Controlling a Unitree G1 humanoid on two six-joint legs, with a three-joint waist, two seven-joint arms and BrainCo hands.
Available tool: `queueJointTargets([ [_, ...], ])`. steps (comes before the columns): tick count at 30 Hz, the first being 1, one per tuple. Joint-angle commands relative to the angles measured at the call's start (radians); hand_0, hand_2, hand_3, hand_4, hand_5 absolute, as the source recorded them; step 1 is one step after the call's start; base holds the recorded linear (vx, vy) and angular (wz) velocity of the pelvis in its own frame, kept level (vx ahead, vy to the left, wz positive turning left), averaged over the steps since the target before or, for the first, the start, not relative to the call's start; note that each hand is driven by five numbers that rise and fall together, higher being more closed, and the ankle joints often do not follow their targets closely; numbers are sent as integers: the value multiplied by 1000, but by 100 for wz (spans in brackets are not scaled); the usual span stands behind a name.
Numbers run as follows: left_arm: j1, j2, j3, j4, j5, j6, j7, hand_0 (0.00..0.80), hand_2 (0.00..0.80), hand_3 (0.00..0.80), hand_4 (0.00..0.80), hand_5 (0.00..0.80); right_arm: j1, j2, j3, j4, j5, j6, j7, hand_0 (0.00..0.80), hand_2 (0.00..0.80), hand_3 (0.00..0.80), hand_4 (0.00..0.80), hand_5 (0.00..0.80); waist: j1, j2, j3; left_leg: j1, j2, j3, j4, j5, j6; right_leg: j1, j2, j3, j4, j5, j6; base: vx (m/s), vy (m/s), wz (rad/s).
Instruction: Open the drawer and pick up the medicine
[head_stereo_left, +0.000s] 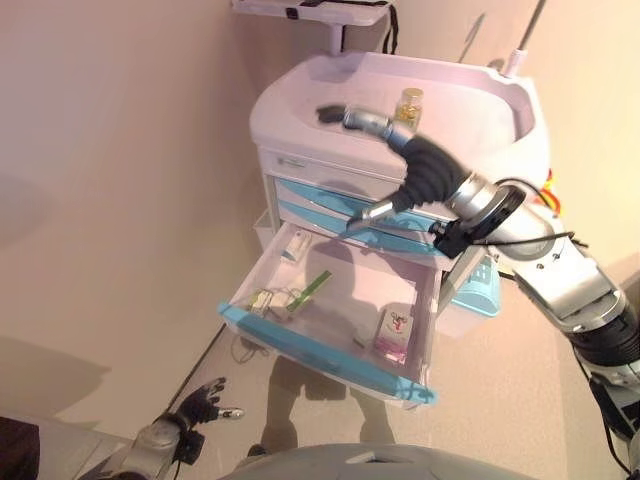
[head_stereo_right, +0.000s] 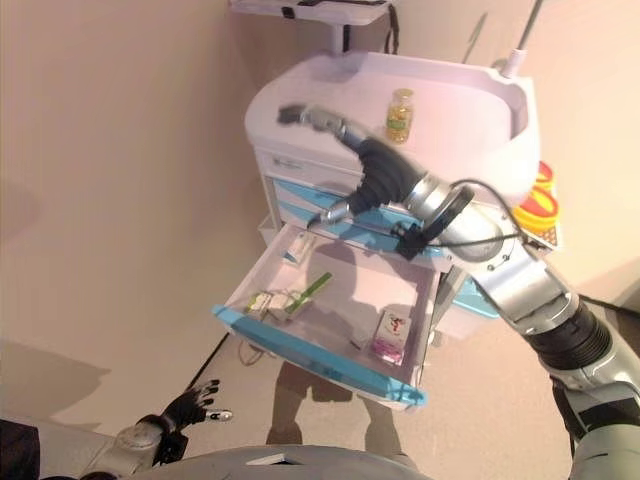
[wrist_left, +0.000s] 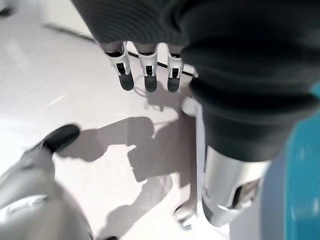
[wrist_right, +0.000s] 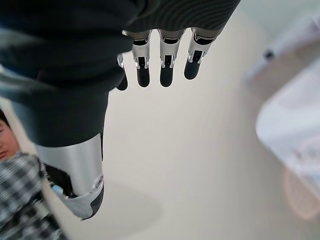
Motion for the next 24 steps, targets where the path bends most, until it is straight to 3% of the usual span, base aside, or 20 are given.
queueJointTargets([
  [1, -131, 56, -102, 31, 168, -84, 29, 0, 0, 0, 0, 0, -48, 16, 30, -99, 188, -23, 102, 0, 0, 0, 0, 0, 11, 19, 47, 4, 7, -31, 127, -156, 40, -74, -9, -29, 75, 25, -10, -33, 10, -13],
  [6, -226, 57, -251, 51, 316, -126, 50, 0, 0, 0, 0, 0, 10, 79, 146, -115, 486, 131, 253, 0, 0, 0, 0, 0, -29, 18, 60, 5, 9, 1, 149, -165, 44, -91, -6, 3, 83, 27, -5, -18, -5, -16],
  [9, -284, 65, -320, 41, 348, -133, 97, 0, 0, 0, 0, 0, 52, 149, 229, -60, 564, 184, 299, 0, 0, 0, 0, 0, -47, 23, 72, 6, 12, 18, 158, -166, 44, -101, -5, 20, 86, 31, -3, -3, -21, -12],
  [11, -328, 70, -341, 44, 326, -143, 111, 0, 0, 0, 0, 0, 101, 195, 271, -19, 559, 183, 362, 0, 0, 0, 0, 0, -58, 27, 79, 5, 14, 28, 165, -168, 46, -110, -4, 31, 89, 32, -2, 4, -33, -16],
  [17, -424, 85, -335, 36, 287, -200, 156, 0, 0, 0, 0, 0, 268, 270, 298, 90, 522, 194, 403, 0, 0, 0, 0, 0, -93, 44, 96, 1, 19, 57, 189, -177, 46, -133, -4, 59, 91, 43, -4, 20, -32, -17],
  [24, -489, 122, -267, 3, 182, -234, 219, 0, 0, 0, 0, 0, 458, 259, 243, 115, 521, 181, 512, 0, 0, 0, 0, 0, -162, 58, 132, -7, 19, 92, 215, -194, 45, -181, 5, 111, 105, 49, -6, 10, -13, -19],
])
